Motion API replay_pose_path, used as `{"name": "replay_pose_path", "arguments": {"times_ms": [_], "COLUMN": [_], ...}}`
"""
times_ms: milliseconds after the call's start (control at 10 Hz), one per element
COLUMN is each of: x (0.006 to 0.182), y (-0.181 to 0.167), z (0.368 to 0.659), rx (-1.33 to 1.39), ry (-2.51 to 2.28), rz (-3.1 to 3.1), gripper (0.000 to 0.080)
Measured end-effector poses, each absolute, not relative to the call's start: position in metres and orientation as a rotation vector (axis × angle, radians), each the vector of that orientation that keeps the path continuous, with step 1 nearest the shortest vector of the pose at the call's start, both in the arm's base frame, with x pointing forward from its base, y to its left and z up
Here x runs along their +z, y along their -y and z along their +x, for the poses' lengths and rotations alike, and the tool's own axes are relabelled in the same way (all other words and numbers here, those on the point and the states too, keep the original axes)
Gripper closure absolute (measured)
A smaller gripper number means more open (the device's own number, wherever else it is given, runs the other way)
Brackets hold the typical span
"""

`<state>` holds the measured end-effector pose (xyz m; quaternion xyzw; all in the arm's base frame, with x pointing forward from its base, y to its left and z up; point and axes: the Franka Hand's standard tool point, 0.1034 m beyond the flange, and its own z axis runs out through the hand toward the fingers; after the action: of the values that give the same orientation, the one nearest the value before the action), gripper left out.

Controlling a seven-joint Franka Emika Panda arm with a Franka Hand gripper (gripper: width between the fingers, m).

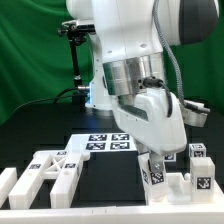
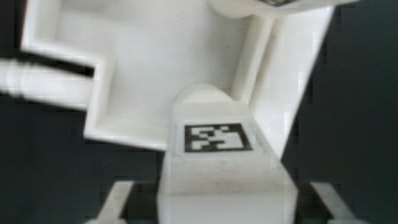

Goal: Assemble chair

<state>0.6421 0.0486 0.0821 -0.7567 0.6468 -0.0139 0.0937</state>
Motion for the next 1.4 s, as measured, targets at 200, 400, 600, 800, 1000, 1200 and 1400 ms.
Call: {"name": "replay_pose_path", "arguments": {"times_ms": [200, 400, 600, 800, 1000, 1200, 1400], "x": [0.083, 0.082, 0.084, 0.086, 0.086, 0.086, 0.084], "y": [-0.060, -0.059, -0.056, -0.065, -0.063, -0.060, -0.051], "z": [0.642, 0.641, 0.645, 0.648, 0.649, 0.649, 0.650], "rx": [-0.044, -0.048, -0.103, -0.159, -0.169, -0.188, -0.223], "ry": [-2.017, -1.959, -1.575, -1.182, -1.056, -0.777, -0.429], "rz": [-2.156, -2.214, -2.521, -2.760, -2.815, -2.917, -3.016], "gripper": [0.0512, 0.0429, 0.0235, 0.0170, 0.0153, 0.0151, 0.0151]}}
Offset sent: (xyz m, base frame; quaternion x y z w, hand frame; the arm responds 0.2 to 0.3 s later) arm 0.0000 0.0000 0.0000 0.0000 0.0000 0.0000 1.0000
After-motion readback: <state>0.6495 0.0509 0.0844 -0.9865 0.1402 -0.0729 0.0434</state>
